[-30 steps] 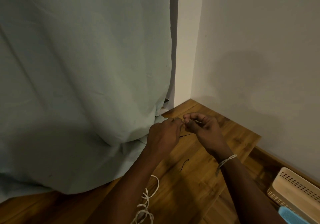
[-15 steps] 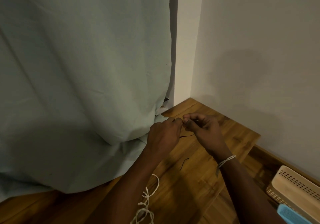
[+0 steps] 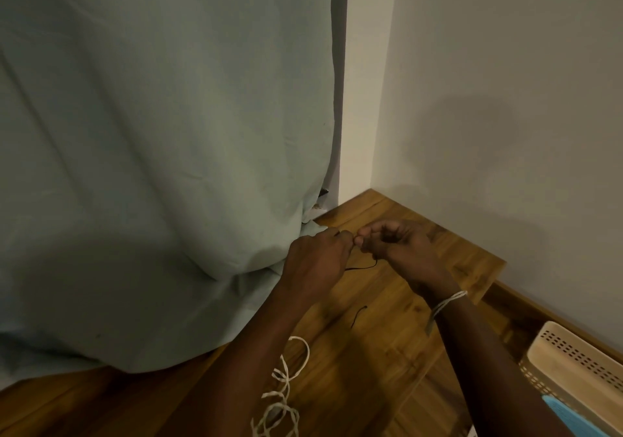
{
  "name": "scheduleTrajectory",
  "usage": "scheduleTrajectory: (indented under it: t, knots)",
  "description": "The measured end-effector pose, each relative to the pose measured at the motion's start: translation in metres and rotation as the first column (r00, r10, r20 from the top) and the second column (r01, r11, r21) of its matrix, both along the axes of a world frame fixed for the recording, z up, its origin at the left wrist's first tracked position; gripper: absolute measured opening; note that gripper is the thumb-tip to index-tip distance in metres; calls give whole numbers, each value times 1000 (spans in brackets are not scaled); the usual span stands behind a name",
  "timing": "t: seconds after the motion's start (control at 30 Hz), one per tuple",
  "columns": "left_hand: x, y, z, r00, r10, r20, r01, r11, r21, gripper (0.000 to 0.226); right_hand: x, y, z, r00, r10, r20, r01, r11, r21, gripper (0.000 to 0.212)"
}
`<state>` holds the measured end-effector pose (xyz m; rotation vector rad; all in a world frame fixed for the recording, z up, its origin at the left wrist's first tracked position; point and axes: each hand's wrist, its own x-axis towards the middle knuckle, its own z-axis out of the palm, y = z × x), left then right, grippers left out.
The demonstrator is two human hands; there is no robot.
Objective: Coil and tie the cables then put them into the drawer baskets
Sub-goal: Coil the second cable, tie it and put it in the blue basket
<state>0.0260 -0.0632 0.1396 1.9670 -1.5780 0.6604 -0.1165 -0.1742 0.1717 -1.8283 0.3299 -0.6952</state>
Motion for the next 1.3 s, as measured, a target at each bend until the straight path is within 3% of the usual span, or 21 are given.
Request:
scheduleTrajectory:
  t: [0.13, 0.3, 0.43, 0.6, 0.9, 1.17, 1.3]
  knots:
    - [-2, 11, 14, 997, 3, -74, 14, 976, 219, 28, -3, -4, 8, 998, 16, -66, -24, 992, -127, 7]
    - [-6, 23, 23, 943, -121, -311, 159, 982, 101, 26, 0, 1, 5, 996, -11, -93, -29, 907, -421, 13]
    - [-9, 29, 20, 871, -129, -474, 175, 983, 54, 35, 6, 12, -6, 1000, -22, 5, 22, 860, -510, 16]
    - [-7, 37, 21, 782, -156, -604, 211, 977, 22, 33, 8, 14, -10, 998, 19, 52, 8, 878, -479, 16]
    - [-5, 41, 11, 774, -178, -607, 235, 972, 14, 21, 4, 16, 5, 996, 6, 94, 41, 872, -488, 23]
    - [-6, 42, -6, 698, -196, -689, 253, 967, -19, 17, -1, 23, 14, 976, 28, 215, 4, 989, -146, 25]
    - [-9, 46, -18, 665, -208, -717, 250, 967, -49, 18, -3, 25, 22, 971, 11, 240, 6, 998, -67, 22]
